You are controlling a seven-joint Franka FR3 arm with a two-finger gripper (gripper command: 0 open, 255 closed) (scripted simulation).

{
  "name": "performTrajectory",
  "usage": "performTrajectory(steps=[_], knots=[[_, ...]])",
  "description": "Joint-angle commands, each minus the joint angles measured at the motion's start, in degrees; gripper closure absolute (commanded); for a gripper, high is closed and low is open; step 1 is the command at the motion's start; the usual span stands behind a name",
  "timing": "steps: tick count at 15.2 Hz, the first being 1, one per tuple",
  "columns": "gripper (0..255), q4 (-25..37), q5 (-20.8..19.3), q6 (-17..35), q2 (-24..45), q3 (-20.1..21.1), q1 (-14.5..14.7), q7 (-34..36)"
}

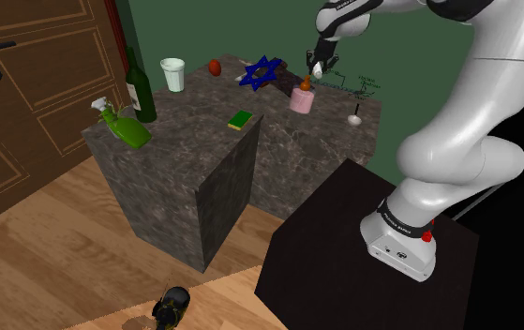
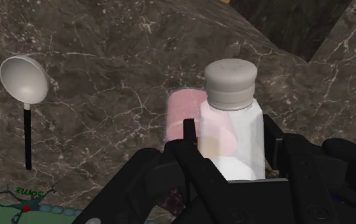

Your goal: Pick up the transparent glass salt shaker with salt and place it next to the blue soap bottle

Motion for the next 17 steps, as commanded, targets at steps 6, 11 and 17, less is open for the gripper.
performTrajectory(steps=[6, 11, 17], knots=[[255, 6.4, 0.7, -1.2, 4.9, -1.1, -3.0, -5.1], [255, 5.1, 0.1, 1.8, 6.8, -1.4, -2.8, -4.7], [255, 4.1, -0.6, 5.3, 9.2, -1.9, -2.5, -4.1]])
